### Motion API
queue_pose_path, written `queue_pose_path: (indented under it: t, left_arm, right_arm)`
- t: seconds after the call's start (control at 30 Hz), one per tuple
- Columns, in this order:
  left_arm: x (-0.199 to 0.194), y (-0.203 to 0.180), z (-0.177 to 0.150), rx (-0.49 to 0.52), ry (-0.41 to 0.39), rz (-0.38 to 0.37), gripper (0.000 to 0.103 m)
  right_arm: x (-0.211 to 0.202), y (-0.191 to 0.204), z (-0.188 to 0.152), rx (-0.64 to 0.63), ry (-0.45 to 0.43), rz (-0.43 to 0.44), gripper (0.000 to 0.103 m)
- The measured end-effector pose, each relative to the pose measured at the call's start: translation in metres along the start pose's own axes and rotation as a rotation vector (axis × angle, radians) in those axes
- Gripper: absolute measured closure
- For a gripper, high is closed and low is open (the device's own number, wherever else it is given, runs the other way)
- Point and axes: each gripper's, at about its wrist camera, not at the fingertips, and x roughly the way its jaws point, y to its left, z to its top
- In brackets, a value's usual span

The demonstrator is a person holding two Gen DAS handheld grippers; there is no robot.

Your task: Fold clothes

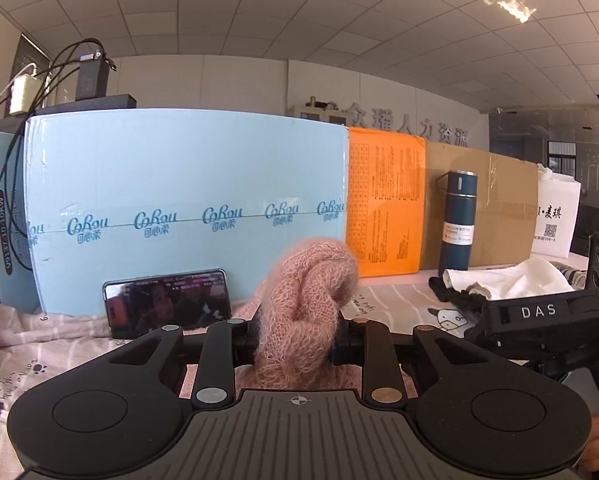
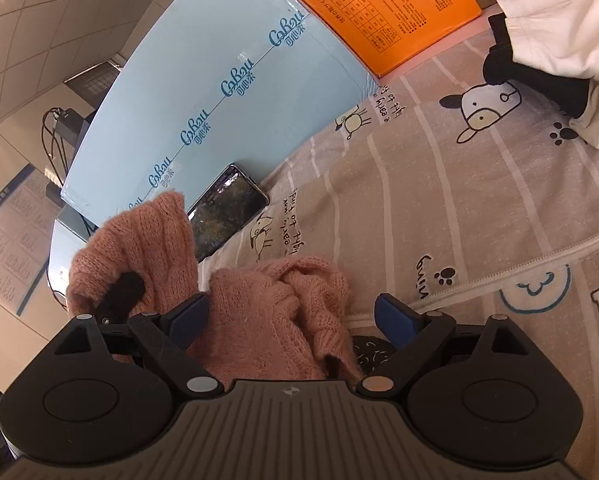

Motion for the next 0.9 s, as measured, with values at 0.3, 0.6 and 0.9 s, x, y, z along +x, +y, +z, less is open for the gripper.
queue_pose_path:
  t: [0.3, 0.6, 0.9]
  left_arm:
    - [-0.03, 0.033, 0.011, -0.035, -0.122, 0.166, 0.079]
    - [-0.056, 0.068, 0.022, -0.13, -0.249, 0.27, 0.081]
    - [-0.014, 0.109, -0.021, -0.354, 0.1, 0.26, 0.077]
  right_arm:
    - [0.004, 0.028, -0.018, -0.234, -0.041, -0.014, 0.079]
    - [-0.041, 0.02, -0.002, -0.239, -0.369, -0.072, 0.09]
    - [-0.036, -0.003, 0.013, -0.163, -0.319, -0.217, 0.09]
